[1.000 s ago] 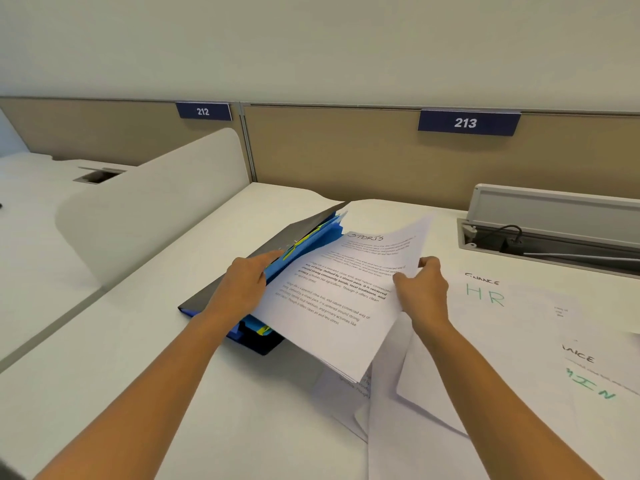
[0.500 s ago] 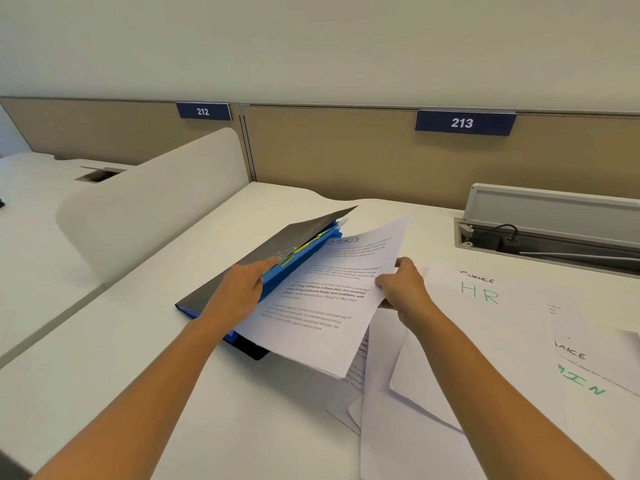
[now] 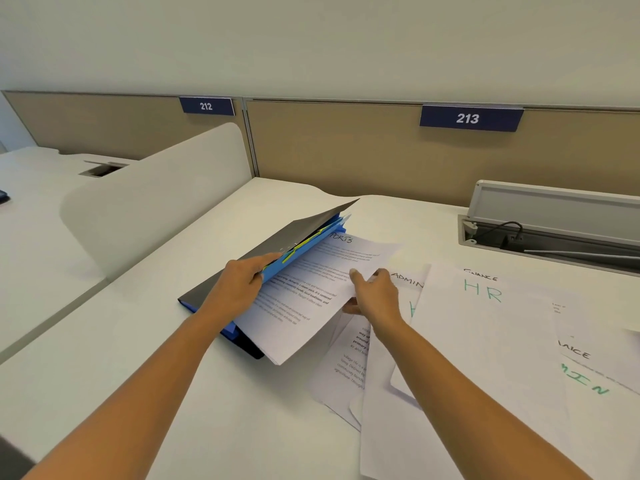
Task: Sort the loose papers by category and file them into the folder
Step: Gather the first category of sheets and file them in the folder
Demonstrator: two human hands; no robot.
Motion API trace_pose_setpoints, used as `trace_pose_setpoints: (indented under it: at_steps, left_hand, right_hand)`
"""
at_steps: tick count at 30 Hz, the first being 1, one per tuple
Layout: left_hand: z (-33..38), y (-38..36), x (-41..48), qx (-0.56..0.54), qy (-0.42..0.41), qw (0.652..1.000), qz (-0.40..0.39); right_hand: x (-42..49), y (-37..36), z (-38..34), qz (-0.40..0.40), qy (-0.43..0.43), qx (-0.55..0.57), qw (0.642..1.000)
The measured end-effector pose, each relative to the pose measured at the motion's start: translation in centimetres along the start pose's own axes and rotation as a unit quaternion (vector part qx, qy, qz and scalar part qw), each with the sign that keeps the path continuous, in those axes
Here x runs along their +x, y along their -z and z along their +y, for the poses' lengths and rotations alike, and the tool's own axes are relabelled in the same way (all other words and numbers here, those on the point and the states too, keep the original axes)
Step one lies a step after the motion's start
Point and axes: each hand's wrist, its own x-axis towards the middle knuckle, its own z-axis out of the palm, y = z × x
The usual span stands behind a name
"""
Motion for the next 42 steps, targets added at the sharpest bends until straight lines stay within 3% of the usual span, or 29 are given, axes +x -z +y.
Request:
trace_pose_setpoints:
  at_steps: [2, 3, 5, 8, 11, 14, 18, 28, 39, 42]
  left_hand:
    - [0.0, 0.0, 0.1, -0.001, 0.000, 1.000, 0.003]
    - [0.0, 0.0, 0.1, -0.001, -0.001, 1.000, 0.003]
    - [-0.1, -0.1, 0.1, -0.003, -0.002, 1.000, 0.004]
    - [-0.1, -0.1, 0.0, 0.002, -0.004, 1.000, 0.005]
    - [0.1, -0.1, -0.1, 0.005, 0.000, 1.000, 0.004]
    - [0.3, -0.1, -0.2, 0.017, 0.003, 1.000, 0.000]
    - [0.2, -0.1, -0.5, 0.032, 0.001, 0.999, -0.007]
    - [0.8, 0.2, -1.5, 0.063, 0.005, 0.997, -0.045]
    - [-0.3, -0.3, -1.6, 0.100, -0.019, 0.994, -0.032]
    - [-0.4, -0.3, -1.7, 0.106, -0.019, 0.994, -0.023]
  right_hand:
    - [0.2, 0.4, 1.0, 0.053, 0.090, -0.138, 0.985]
    - [0.0, 0.6, 1.5, 0.085, 0.163, -0.213, 0.960]
    - [0.0, 1.0, 2.5, 0.121, 0.345, -0.371, 0.854]
    - [0.4, 1.0, 3.6, 0.041, 0.510, -0.528, 0.678]
    - [0.6, 0.6, 3.9, -0.086, 0.535, -0.590, 0.598]
    - [0.7, 0.1, 3.4, -0.190, 0.487, -0.593, 0.612]
    - [0.8, -1.0, 2.5, -0.256, 0.443, -0.580, 0.634]
    - [2.7, -4.3, 2.6, -0.283, 0.401, -0.557, 0.670]
    - [3.1, -4.6, 3.9, -0.281, 0.389, -0.582, 0.657]
    - [3.3, -4.7, 4.0, -0.296, 0.388, -0.561, 0.669]
